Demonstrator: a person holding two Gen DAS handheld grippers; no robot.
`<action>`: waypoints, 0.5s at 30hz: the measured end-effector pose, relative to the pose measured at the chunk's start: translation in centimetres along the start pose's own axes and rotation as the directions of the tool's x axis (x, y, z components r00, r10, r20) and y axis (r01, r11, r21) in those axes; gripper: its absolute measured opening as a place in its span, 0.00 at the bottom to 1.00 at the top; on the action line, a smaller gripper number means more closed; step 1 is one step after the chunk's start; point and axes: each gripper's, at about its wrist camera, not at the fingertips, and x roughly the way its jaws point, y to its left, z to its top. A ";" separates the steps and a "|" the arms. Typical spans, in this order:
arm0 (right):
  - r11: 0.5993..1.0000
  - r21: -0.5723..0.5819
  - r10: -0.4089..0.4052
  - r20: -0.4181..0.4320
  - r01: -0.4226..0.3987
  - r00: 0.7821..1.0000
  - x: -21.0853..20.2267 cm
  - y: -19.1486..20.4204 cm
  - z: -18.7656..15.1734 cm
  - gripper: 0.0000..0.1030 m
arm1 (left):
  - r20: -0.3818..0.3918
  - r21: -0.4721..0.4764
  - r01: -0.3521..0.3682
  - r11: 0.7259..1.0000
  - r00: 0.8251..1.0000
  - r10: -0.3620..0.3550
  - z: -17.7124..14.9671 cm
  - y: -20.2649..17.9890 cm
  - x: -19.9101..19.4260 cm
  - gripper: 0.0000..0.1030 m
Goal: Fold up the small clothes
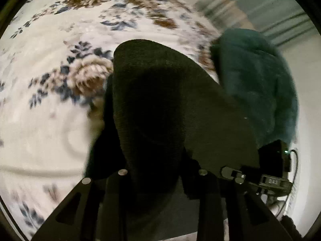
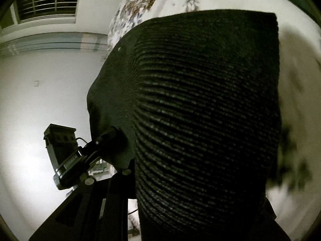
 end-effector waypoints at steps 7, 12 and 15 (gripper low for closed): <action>0.977 0.074 -0.205 0.028 0.203 0.978 2.2 -2.8 4.7 0.67 | -0.080 -0.010 -0.092 0.996 0.993 0.091 2.3 2.0 4.5 0.42; 0.855 -0.048 -0.506 0.139 0.516 0.851 -1.2 -0.7 3.3 0.88 | 0.005 0.118 -0.292 0.949 0.956 0.294 0.9 -0.1 2.4 0.76; 0.722 -0.107 -0.657 0.205 0.684 0.726 -3.0 1.0 1.0 1.00 | 0.058 0.109 -0.367 0.924 0.930 0.363 -0.5 -0.5 0.7 0.97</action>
